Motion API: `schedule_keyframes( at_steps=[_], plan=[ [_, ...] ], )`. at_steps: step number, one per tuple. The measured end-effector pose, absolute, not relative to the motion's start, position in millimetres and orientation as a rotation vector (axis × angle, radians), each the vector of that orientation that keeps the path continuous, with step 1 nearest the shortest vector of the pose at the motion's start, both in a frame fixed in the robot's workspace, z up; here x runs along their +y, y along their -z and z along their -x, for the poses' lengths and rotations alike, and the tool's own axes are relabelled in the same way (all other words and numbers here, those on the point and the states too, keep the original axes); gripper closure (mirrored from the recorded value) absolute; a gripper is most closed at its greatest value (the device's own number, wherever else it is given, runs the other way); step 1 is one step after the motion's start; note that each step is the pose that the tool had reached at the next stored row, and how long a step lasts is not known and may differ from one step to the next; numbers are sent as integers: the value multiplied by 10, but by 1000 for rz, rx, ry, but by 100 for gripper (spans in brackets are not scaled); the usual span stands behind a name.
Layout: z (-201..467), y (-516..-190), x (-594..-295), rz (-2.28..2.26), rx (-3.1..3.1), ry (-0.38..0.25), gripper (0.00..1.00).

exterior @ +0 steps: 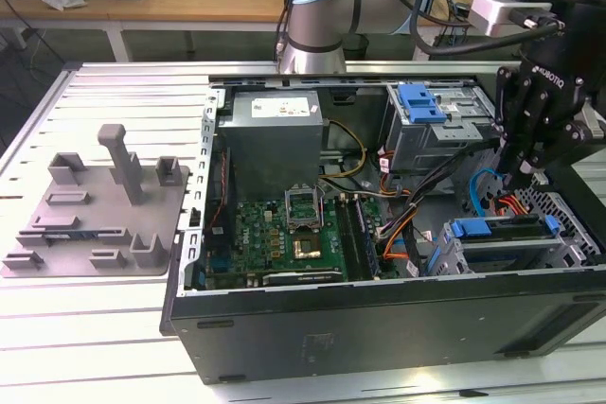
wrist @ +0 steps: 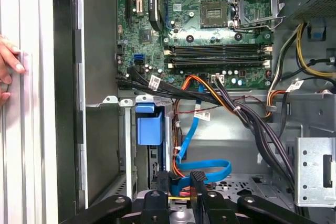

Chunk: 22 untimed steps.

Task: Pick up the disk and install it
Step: 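Insert the second disk wire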

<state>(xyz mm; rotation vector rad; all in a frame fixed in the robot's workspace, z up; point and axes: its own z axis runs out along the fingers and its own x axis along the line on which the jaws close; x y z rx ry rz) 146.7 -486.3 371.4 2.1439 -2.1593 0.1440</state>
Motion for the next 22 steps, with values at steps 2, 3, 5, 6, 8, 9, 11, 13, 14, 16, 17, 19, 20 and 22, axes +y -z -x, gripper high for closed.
schedule_keyframes(
  at_steps=[2, 3, 5, 6, 8, 9, 11, 13, 14, 16, 17, 19, 20, 22],
  plan=[
    [-1467, -3714, -4867, -2142, -2161, -144, 69],
    [-1467, -3713, -4871, -2141, -2162, -144, 71],
    [-1467, -3713, -4876, -2139, -2164, -144, 77],
    [-1467, -3712, -4878, -2138, -2165, -144, 84],
    [-1467, -3712, -4881, -2136, -2166, -144, 84],
    [-1467, -3712, -4882, -2136, -2167, -144, 84],
    [-1467, -3712, -4882, -2135, -2167, -144, 84],
    [-1467, -3712, -4882, -2135, -2167, -144, 84],
    [-1467, -3712, -4882, -2135, -2167, -144, 84],
    [-1467, -3712, -4883, -2135, -2167, -144, 84],
    [-1467, -3712, -4882, -2135, -2167, -144, 84],
    [-1467, -3712, -4886, -2135, -2168, -143, 84],
    [-1468, -3712, -4894, -2138, -2170, -139, 84],
    [-1468, -3712, -4915, -2142, -2174, -130, 84]
  ],
)
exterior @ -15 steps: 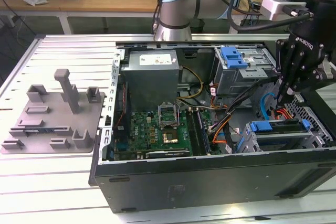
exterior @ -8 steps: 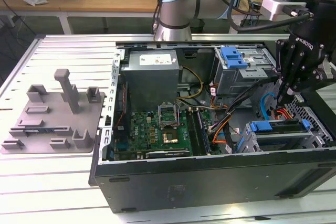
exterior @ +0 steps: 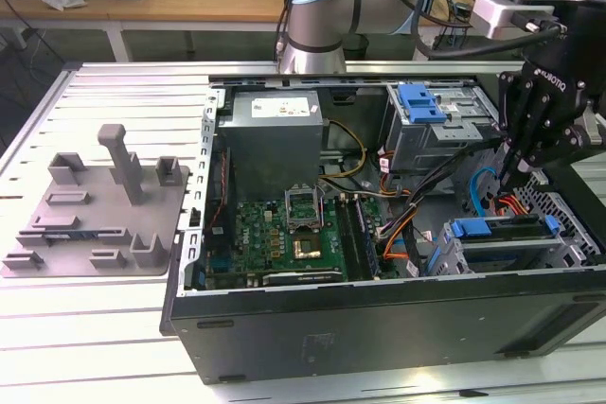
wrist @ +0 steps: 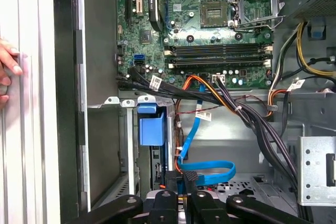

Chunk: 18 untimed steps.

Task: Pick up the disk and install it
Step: 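Insert the second disk wire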

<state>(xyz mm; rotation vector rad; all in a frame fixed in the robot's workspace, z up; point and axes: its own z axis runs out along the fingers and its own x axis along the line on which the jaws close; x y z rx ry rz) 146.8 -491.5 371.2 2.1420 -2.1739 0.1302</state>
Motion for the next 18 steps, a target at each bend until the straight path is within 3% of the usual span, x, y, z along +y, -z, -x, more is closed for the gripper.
schedule_keyframes(
  at_steps=[18],
  plan=[
    [-1467, -3711, -5135, -2196, -2212, -61, 84]
  ],
)
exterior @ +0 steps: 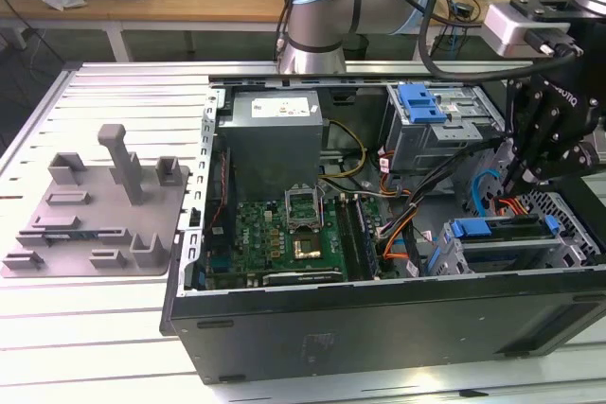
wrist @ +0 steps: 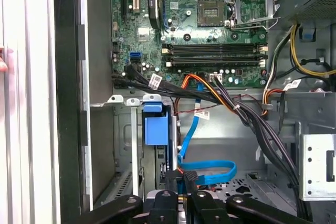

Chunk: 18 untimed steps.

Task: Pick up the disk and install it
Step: 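Insert the second disk wire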

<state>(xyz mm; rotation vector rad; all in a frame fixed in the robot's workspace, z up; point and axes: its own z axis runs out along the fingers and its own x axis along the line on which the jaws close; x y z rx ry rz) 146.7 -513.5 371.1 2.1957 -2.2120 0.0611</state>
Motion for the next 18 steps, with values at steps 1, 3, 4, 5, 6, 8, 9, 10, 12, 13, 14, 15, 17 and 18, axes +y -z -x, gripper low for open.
schedule_keyframes(
  at_steps=[1, 3, 4, 5, 6, 8, 9, 10, 12, 13, 14, 15, 17, 18],
  plan=[
    [-1467, -3711, -5152, -2203, -2214, -63, 84],
    [-1468, -3710, -5187, -2210, -2218, -64, 84],
    [-1468, -3708, -5210, -2212, -2220, -62, 84],
    [-1468, -3707, -5231, -2213, -2222, -61, 84],
    [-1467, -3706, -5256, -2216, -2224, -59, 84],
    [-1468, -3703, -5279, -2219, -2227, -58, 84],
    [-1468, -3702, -5279, -2220, -2228, -58, 84],
    [-1467, -3702, -5279, -2220, -2227, -58, 84],
    [-1467, -3702, -5279, -2221, -2226, -59, 84],
    [-1467, -3702, -5279, -2222, -2225, -59, 84],
    [-1467, -3702, -5279, -2223, -2224, -59, 84],
    [-1467, -3702, -5279, -2224, -2224, -59, 84],
    [-1467, -3702, -5279, -2225, -2222, -59, 84],
    [-1467, -3702, -5279, -2226, -2222, -59, 84]
  ],
)
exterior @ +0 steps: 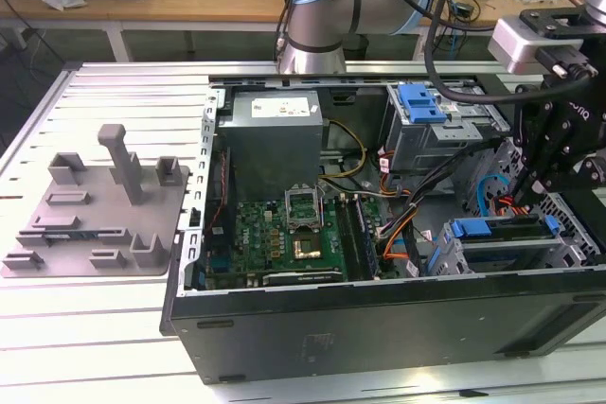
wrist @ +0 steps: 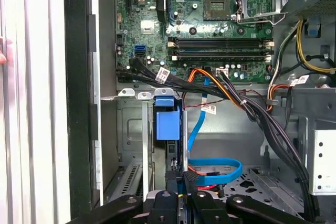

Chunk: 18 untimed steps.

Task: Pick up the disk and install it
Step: 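Insert the second disk wire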

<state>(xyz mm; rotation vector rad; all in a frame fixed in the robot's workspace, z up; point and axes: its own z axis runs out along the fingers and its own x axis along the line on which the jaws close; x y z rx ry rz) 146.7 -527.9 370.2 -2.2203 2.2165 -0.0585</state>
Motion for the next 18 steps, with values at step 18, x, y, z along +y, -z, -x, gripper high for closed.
schedule_keyframes(
  at_steps=[18],
  plan=[
    [-1463, -3700, -5311, 2220, 2207, 51, 84]
  ],
)
